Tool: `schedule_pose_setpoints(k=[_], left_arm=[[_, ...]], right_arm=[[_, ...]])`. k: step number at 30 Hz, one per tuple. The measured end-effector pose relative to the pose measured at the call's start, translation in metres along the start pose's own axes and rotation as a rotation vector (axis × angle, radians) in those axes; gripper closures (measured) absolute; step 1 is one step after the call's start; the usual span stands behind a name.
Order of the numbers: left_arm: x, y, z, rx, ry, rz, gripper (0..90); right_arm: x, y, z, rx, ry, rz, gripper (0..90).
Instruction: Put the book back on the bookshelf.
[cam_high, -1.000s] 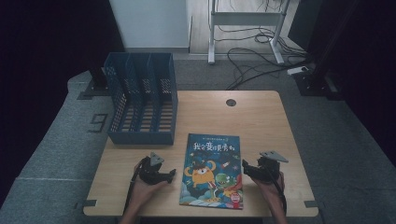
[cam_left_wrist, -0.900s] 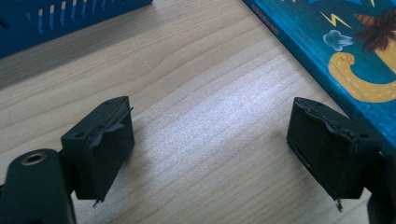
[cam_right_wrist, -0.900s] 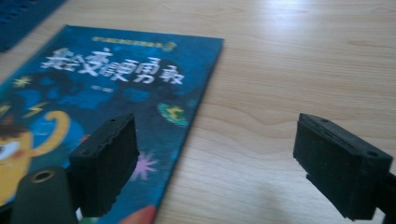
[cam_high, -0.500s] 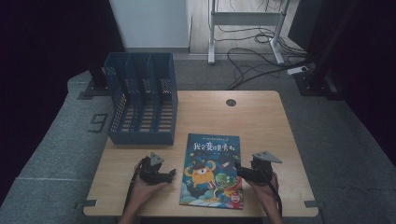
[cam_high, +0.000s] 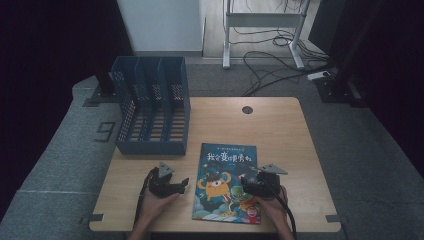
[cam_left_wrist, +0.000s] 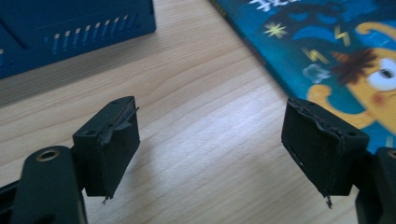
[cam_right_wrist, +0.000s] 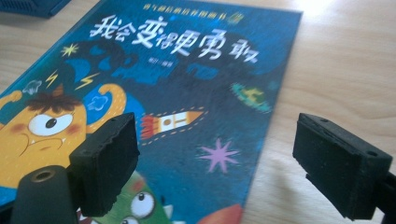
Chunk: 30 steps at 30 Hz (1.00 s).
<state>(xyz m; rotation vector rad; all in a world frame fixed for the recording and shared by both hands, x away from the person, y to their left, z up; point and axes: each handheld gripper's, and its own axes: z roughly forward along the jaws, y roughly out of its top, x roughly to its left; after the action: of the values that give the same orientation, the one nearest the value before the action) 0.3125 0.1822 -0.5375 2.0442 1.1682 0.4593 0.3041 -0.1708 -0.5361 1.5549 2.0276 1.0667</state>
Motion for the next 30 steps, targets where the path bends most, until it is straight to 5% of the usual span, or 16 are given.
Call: schedule_pose_setpoints(k=[9,16,30], left_arm=[[-0.027,0.008,0.012,0.027,-0.088,0.014,16.9],[-0.038,0.012,0.014,0.031,-0.168,-0.013,16.7],[-0.055,0.009,0.025,0.063,-0.207,0.017,17.0]], right_arm=[[0.001,-0.004,0.012,0.047,0.007,-0.001,14.1],[0.004,-0.005,0.014,0.047,0.007,0.003,14.4],[0.002,-0.004,0.011,0.042,0.025,0.083,15.9]])
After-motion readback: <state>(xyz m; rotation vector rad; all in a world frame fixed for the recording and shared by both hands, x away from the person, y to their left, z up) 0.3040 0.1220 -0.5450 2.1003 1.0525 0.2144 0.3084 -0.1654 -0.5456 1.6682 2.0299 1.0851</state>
